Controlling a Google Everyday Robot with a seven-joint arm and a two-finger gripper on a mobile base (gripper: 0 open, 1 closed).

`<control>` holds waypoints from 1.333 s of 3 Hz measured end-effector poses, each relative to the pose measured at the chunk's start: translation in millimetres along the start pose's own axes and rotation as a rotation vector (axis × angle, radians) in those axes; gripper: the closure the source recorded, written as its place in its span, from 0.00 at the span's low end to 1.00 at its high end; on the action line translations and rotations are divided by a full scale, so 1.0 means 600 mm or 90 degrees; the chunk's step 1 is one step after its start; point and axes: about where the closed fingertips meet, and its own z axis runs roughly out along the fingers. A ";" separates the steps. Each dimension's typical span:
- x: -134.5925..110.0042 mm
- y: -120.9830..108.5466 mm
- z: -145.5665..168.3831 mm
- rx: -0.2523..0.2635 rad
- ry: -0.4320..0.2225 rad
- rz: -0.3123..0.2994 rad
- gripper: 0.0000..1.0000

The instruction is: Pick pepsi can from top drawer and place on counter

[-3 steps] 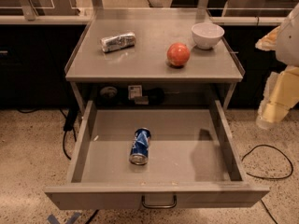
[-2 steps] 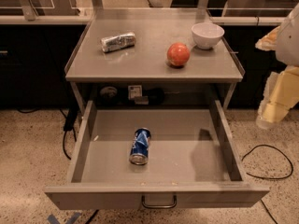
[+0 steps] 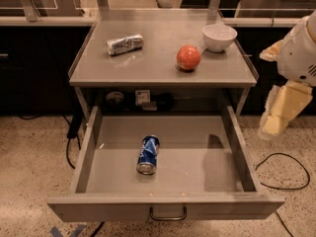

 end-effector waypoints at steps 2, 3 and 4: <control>-0.072 0.006 0.141 -0.056 -0.087 -0.070 0.00; -0.101 0.015 0.183 -0.079 -0.117 -0.096 0.00; -0.128 0.024 0.221 -0.088 -0.135 -0.122 0.00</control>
Offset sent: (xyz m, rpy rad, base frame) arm 0.0452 0.0817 -0.0981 0.1646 0.0421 0.2336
